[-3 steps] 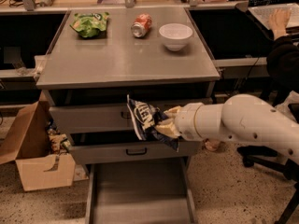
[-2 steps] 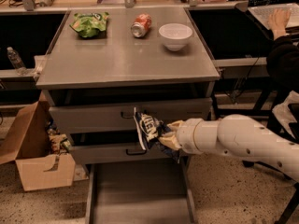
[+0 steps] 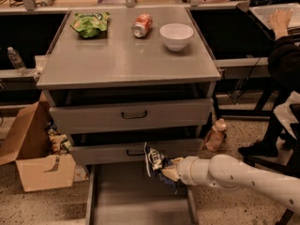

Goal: Place blue chip bag into bottom drawer

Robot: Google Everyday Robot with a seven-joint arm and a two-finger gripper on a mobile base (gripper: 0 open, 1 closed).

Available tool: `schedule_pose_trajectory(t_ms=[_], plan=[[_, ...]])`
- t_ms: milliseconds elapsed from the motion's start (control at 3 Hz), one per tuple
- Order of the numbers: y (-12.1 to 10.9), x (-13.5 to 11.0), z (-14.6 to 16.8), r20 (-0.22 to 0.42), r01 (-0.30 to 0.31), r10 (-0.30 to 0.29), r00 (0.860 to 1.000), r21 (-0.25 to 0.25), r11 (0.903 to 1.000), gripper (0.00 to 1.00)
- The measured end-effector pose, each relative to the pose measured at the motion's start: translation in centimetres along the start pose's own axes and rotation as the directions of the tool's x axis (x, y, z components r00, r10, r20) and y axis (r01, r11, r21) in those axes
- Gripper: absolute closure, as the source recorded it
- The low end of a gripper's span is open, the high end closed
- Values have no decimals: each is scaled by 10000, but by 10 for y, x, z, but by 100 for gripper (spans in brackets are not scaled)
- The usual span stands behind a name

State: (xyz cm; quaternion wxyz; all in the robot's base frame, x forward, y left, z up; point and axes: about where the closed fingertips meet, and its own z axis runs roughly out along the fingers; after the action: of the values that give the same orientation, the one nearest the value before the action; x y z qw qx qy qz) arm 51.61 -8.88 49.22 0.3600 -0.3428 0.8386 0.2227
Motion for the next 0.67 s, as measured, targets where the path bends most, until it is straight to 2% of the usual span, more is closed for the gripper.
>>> schedule_pose_trajectory(t_ms=[333, 667], plan=[[-12, 54, 43, -262, -1072, 1064, 9940, -339, 9937, 100], [-8, 70, 56, -333, -1393, 1377, 9899, -514, 9889, 100]])
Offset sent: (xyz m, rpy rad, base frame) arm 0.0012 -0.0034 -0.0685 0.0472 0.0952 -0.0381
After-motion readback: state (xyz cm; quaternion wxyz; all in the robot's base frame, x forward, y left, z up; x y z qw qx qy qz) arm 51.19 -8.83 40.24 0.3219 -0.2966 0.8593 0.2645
